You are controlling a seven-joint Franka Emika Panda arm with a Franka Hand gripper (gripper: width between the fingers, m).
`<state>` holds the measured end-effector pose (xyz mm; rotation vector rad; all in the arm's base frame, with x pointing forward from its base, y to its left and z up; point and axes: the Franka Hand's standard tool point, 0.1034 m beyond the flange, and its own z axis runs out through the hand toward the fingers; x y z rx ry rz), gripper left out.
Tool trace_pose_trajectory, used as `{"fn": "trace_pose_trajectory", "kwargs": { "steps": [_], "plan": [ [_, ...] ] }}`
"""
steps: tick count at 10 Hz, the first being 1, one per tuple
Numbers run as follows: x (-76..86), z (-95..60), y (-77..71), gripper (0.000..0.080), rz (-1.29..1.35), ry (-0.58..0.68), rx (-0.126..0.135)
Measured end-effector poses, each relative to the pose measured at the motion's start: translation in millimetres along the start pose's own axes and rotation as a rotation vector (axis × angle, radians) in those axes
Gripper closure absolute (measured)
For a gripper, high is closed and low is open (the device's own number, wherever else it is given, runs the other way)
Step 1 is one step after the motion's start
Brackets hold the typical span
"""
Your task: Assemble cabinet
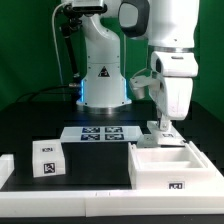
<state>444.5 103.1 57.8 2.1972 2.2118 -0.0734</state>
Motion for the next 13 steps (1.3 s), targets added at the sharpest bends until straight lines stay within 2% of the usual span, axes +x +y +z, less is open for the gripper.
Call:
{"fn": "trace_pose_trajectory", "kwargs": {
  "steps": [7,10,13],
  "plan": [
    [2.4,0.0,8.1,0.0731,0.005,0.004,-0.006],
    [7.2,-3.7,14.7,0.0731,0.015,0.007,-0.017],
    [7.1,-3.5,14.3,0.0731,0.015,0.008,-0.018]
  ]
}}
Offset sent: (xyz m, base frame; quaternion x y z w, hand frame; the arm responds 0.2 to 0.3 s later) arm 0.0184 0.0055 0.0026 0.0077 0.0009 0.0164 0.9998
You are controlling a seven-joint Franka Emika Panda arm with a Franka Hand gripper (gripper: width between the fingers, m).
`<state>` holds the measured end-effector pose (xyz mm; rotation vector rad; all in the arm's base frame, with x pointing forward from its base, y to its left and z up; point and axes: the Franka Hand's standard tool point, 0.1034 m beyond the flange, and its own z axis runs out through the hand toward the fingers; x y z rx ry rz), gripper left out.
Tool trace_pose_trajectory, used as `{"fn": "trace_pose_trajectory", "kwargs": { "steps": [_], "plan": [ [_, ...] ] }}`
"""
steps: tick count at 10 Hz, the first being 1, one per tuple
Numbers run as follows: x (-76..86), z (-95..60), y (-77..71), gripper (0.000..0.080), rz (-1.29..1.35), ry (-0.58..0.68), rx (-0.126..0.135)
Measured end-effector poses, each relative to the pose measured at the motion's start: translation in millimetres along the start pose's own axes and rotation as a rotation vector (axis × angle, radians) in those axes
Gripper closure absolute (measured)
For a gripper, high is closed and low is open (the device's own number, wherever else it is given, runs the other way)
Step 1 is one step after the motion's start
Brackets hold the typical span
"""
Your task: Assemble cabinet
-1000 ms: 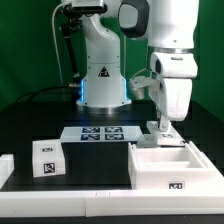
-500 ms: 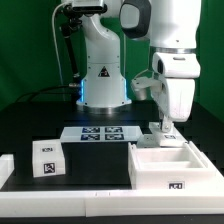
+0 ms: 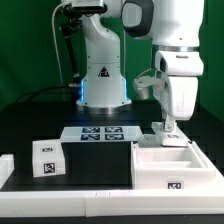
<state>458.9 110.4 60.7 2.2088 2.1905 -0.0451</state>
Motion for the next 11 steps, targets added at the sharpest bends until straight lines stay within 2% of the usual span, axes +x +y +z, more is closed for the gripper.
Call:
{"fn": "trace_pose_trajectory", "kwargs": {
  "steps": [3,5,11],
  "plan": [
    [-0.3,-1.2,0.4,0.0731,0.007,-0.003,0.001],
    [2.7,-1.2,1.3,0.0731,0.033,-0.012,0.013],
    [4.1,0.9,4.0,0.0731,0.039,-0.01,0.014]
  ]
}}
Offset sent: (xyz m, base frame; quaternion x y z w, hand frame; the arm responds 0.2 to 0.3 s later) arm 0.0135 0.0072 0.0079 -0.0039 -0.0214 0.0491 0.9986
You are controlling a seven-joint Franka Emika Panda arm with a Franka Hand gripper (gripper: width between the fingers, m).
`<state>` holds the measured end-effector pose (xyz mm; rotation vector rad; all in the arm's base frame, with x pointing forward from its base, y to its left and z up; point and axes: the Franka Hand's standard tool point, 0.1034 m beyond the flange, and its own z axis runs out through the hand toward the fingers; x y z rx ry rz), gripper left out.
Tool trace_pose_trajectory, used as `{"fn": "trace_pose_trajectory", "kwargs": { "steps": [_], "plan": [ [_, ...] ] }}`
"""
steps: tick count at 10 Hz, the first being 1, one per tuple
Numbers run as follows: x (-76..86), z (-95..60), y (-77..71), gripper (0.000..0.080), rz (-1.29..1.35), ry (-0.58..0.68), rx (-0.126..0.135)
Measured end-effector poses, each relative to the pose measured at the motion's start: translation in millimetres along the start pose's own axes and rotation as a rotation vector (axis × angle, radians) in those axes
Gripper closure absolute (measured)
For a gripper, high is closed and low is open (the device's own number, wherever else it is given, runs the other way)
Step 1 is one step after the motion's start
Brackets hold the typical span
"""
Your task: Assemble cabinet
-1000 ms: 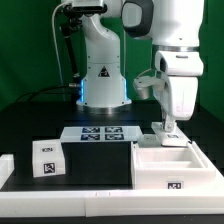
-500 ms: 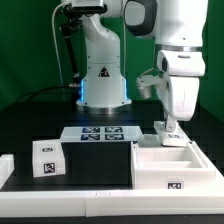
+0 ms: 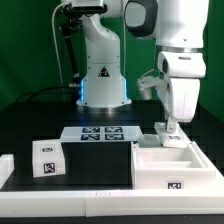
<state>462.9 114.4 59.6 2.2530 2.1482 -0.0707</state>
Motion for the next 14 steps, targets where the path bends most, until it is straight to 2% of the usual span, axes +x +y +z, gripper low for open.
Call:
{"fn": "trace_pose_trajectory", "kwargs": {
  "steps": [2,3,8,9,14],
  "plan": [
    [0.2,0.6,1.3,0.0731,0.002,0.001,0.0],
    [1.2,0.8,7.7,0.0731,0.005,0.005,-0.005],
    [1.0,-0.5,56.0,0.0731,0.027,0.021,-0.035],
    [0.8,-0.8,59.9,0.0731,0.024,0.021,-0.035],
    [0.8,-0.7,59.7,0.0731,0.025,0.021,-0.036]
  ]
}}
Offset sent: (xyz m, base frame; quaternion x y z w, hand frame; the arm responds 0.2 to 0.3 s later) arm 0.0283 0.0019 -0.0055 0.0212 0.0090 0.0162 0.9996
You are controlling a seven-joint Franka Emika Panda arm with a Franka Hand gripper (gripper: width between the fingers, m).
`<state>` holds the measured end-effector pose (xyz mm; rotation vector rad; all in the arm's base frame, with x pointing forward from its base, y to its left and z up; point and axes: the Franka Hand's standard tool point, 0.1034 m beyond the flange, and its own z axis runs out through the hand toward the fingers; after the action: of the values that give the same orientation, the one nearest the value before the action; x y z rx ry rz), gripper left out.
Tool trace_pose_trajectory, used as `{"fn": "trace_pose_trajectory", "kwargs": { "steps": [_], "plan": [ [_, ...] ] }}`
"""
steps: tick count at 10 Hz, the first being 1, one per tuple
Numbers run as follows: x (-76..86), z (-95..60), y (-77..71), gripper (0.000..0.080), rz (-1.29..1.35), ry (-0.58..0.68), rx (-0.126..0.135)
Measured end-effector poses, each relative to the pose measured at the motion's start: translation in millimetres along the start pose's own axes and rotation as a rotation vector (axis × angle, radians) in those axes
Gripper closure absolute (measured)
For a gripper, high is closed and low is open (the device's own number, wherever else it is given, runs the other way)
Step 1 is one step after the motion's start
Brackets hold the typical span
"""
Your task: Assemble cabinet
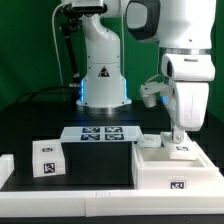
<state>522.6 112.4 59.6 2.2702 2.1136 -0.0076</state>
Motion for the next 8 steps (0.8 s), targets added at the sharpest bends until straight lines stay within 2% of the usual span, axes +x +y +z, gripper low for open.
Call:
{"fn": "trace_pose_trajectory", "kwargs": {
  "steps": [1,4,6,8],
  "plan": [
    [-0.3,-0.1,6.5,0.0731,-0.015,-0.003,0.003],
    [0.5,0.2,44.5,0.0731,-0.025,-0.003,-0.005],
    [1.4,1.0,56.9,0.0731,-0.019,0.001,-0.014],
    [0.9,1.5,59.2,0.0731,-0.027,-0.004,-0.006]
  ]
}}
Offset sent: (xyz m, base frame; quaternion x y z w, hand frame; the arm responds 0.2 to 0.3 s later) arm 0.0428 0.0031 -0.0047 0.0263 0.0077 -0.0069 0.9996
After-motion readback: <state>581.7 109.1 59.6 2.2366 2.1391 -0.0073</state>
